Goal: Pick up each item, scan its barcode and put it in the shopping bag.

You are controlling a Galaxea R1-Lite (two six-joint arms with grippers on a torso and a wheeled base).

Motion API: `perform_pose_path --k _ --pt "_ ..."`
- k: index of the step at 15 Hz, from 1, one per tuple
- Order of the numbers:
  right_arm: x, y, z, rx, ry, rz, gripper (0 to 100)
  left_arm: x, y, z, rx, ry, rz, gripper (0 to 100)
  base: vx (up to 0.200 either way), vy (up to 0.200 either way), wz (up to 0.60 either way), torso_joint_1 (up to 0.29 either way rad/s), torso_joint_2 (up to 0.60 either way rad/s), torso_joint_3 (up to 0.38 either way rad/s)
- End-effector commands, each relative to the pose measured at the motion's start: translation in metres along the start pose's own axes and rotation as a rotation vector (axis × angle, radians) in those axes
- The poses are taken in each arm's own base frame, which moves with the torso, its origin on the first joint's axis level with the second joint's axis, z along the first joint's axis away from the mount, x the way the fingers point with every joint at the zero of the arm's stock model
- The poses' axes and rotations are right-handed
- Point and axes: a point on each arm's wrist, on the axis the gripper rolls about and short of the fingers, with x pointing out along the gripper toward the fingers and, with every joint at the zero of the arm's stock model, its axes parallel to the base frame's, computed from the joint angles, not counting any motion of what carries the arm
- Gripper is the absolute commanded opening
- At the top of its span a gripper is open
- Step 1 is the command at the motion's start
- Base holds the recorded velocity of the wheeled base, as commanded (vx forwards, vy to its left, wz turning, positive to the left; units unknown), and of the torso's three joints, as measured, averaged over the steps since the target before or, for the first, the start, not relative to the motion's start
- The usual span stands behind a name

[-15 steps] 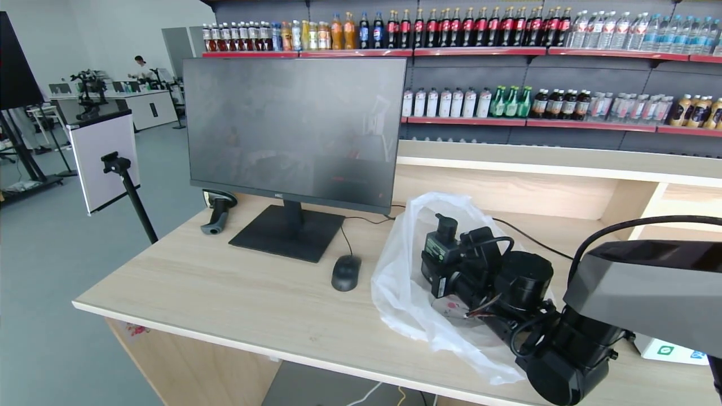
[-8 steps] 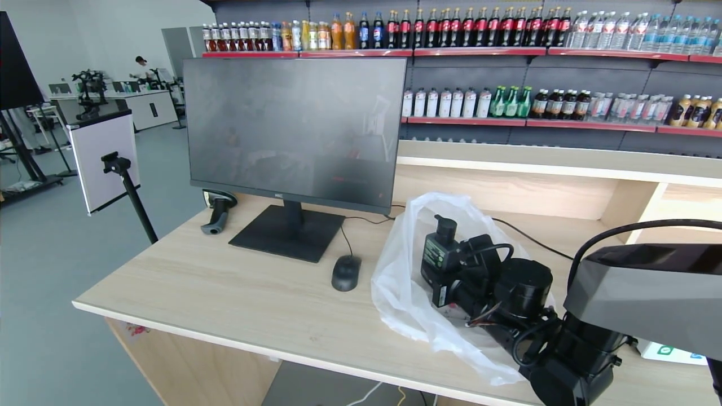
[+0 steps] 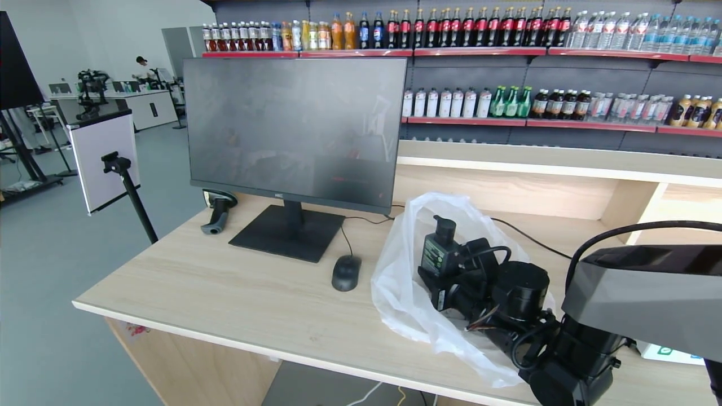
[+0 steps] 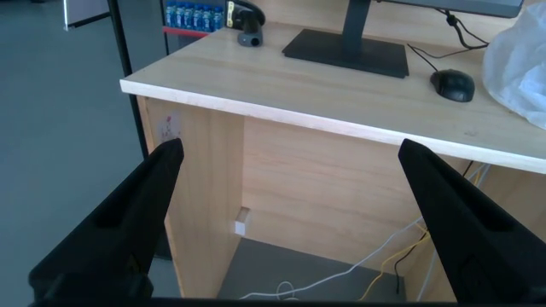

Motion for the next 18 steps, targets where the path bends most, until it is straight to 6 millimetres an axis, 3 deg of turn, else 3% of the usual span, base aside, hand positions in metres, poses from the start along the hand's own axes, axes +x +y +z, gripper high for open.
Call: perform_pose_path --k 1,6,13,18 --pt "-0.001 0.0 0.002 0.0 -0.008 -0.001 100 0.0 0.0 0.0 -0.001 -0.001 0.0 100 0.0 0.0 0.0 0.0 0.0 0.0" --pt "-0.007 -0.001 0.015 0.003 -0.039 -0.002 100 0.0 0.0 0.0 -0.001 -0.001 0.0 100 0.0 0.0 0.0 0.0 0.0 0.0" --pt "-0.036 -0.014 0.034 0.006 -0.05 -0.033 100 0.0 0.0 0.0 0.001 0.001 0.0 100 0.0 0.0 0.0 0.0 0.0 0.0" --pt "-0.06 -0.014 0.06 0.012 -0.12 -0.032 100 0.0 0.0 0.0 -0.001 -0.001 0.0 100 0.0 0.0 0.0 0.0 0.0 0.0"
